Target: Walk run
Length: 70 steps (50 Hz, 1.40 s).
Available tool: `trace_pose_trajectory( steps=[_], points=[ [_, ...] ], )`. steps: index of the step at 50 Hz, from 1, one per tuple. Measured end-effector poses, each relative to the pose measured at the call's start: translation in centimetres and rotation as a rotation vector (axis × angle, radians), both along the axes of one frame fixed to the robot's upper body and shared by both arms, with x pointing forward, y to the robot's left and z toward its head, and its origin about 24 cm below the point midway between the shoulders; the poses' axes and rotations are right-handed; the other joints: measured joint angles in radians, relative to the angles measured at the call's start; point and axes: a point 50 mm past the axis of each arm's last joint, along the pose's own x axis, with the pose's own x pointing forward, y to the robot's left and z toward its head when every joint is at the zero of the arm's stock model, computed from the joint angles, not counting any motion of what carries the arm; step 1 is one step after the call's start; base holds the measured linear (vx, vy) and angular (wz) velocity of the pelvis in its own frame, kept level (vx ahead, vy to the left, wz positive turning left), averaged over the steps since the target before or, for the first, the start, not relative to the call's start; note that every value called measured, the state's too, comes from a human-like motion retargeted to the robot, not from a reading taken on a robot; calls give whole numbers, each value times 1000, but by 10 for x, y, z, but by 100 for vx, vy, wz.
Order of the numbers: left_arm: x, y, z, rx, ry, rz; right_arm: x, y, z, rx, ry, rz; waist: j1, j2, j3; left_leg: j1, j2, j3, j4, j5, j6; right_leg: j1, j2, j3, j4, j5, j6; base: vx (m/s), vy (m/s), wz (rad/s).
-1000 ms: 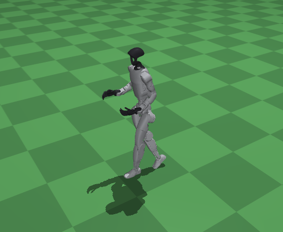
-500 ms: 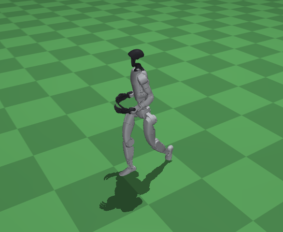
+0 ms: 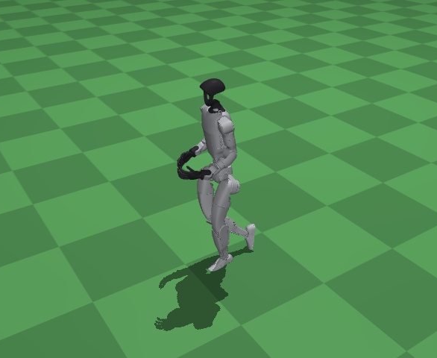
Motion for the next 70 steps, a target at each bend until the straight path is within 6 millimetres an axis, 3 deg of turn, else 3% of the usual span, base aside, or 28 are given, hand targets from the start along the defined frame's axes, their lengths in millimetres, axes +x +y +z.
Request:
trace_pose_trajectory(
  steps=[3,7,10,13,15,16,17,18,20,23,25,30,33,35,37,40,41,45,49,53,55,57,58,60,62,63,66,70],
  points=[
    [12,-6,10,36,-36,44,-43,-22,-11,56,122,-55,-1,67,-5,90,65,-30,-62,12,-29,-144,96,39,-50,-154,-32,114,-38,2],
    [11,-13,14,9,-68,65,-79,-52,-9,46,182,-180,-115,126,-15,209,66,-91,-175,234,-105,-306,61,16,-265,-346,21,137,-35,102],
    [5,-15,9,-39,-61,26,-84,-62,-6,31,174,-236,-211,122,-19,311,26,-144,-227,447,-165,-361,8,12,-555,-468,50,126,-38,101],
    [-1,-12,3,-80,-37,-22,-69,-56,-3,21,122,-246,-252,103,-26,419,15,-115,-224,617,-255,-367,-5,118,-744,-537,140,115,-38,27],
    [-4,-9,1,-86,-26,-43,-54,-47,-1,12,73,-255,-261,84,-34,459,13,-104,-144,724,-354,-367,-9,128,-724,-364,-27,152,-54,-35],
    [-9,-5,-1,-69,-12,-39,-47,-38,-2,12,55,-252,-236,93,-37,417,46,-58,20,733,-395,-357,42,96,-659,-461,-111,168,-63,-113],
    [-14,-2,-3,-52,2,-39,-40,-29,-2,18,30,-255,-208,107,-36,368,84,-23,193,739,-416,-346,102,111,-592,-550,-162,152,-56,-156],
    [-19,-2,-6,-33,14,-47,-31,-21,0,38,-7,-268,-176,129,-25,308,129,-9,381,739,-396,-329,179,221,-524,-620,-143,140,-41,-104],
    [-17,-12,-12,-46,37,-72,7,-23,14,141,-147,-332,-137,95,-46,169,39,-105,527,726,-396,-306,80,186,-486,-654,-116,125,-23,-20],
    [-30,-18,-28,-125,133,8,52,17,49,437,-315,-271,-122,63,-79,52,33,-58,538,507,-295,-202,70,229,-541,-668,-123,108,-15,-34],
    [-43,-10,-34,-143,153,48,71,27,77,540,-431,-225,-105,50,-77,-42,87,5,495,350,-206,-123,73,224,-617,-605,-130,137,-26,-46],
    [-61,12,-43,-44,229,41,84,26,111,359,-567,-20,24,12,-62,-140,107,143,-8,226,-165,60,91,140,-759,-307,-104,135,-30,-68],
    [-55,14,-43,19,251,44,76,10,100,169,-510,-30,89,6,-43,-116,20,7,-261,184,-215,178,96,86,-774,-160,-68,103,-17,-10],
    [-47,12,-40,46,244,39,68,-1,87,82,-457,-61,127,7,-34,-109,16,-5,-281,356,-127,221,103,83,-721,-62,-40,129,-20,-4],
    [-43,8,-36,52,221,32,54,-6,61,17,-350,-74,122,-24,-40,-88,-42,3,-152,175,0,169,84,100,-478,0,14,173,-26,55],
    [-30,9,-30,-20,163,61,25,-13,9,-58,-94,-41,20,-65,-34,-70,-90,-18,59,32,-24,19,-7,61,16,0,61,144,-27,51],
    [-23,6,-28,-46,150,54,12,-9,-4,-34,-19,-36,37,-17,-43,-43,-28,-22,29,29,-35,-10,26,49,-14,0,42,89,-23,-84],
    [-3,-3,-12,-55,63,48,-39,-22,-20,73,118,-101,40,92,-44,69,85,-53,-50,40,-67,-183,92,3,-67,-195,-77,117,-40,-22],
    [3,-11,1,-68,-7,52,-76,-52,-16,32,158,-215,-67,131,-39,200,83,-88,-169,260,-126,-316,38,-16,-297,-404,5,116,-36,80],
    [0,-12,3,-134,-33,27,-87,-69,-12,-19,179,-231,-176,118,-44,346,38,-118,-235,506,-181,-372,-16,54,-654,-555,85,111,-36,53],
    [-3,-8,3,-152,-33,14,-82,-69,-10,-28,170,-217,-185,114,-52,415,34,-102,-238,608,-230,-377,-27,119,-749,-568,129,131,-49,-36],
    [-7,-4,2,-139,-32,-2,-73,-64,-9,-38,144,-219,-201,105,-64,444,31,-99,-141,706,-300,-378,-28,105,-708,-460,18,133,-45,-29],
    [-10,0,0,-120,-26,-12,-68,-60,-10,-43,130,-227,-199,112,-73,420,53,-78,-15,730,-348,-370,-8,77,-653,-495,-51,162,-60,-67],
    [-21,6,-10,-80,12,-40,-59,-47,-14,-38,107,-252,-157,153,-75,327,146,0,329,739,-368,-339,111,147,-514,-639,-112,169,-66,-100],
    [-21,-6,-20,-103,60,-101,-29,-41,-8,26,8,-323,-135,156,-78,218,150,-70,519,726,-352,-308,91,120,-480,-675,-109,105,-30,-15],
    [-22,-14,-27,-134,92,-106,-11,-35,-1,82,-50,-333,-122,129,-94,171,72,-95,530,690,-330,-271,59,153,-503,-678,-102,115,-24,-18],
    [-36,-20,-37,-155,143,-60,38,-6,35,314,-257,-328,-113,100,-102,47,85,-35,538,459,-212,-163,41,174,-567,-666,-109,113,-16,-24],
    [-53,-16,-44,-151,185,-34,70,15,90,456,-504,-221,-24,58,-91,-94,123,95,303,253,-135,-20,35,129,-698,-477,-107,109,-18,-86]
  ],
)
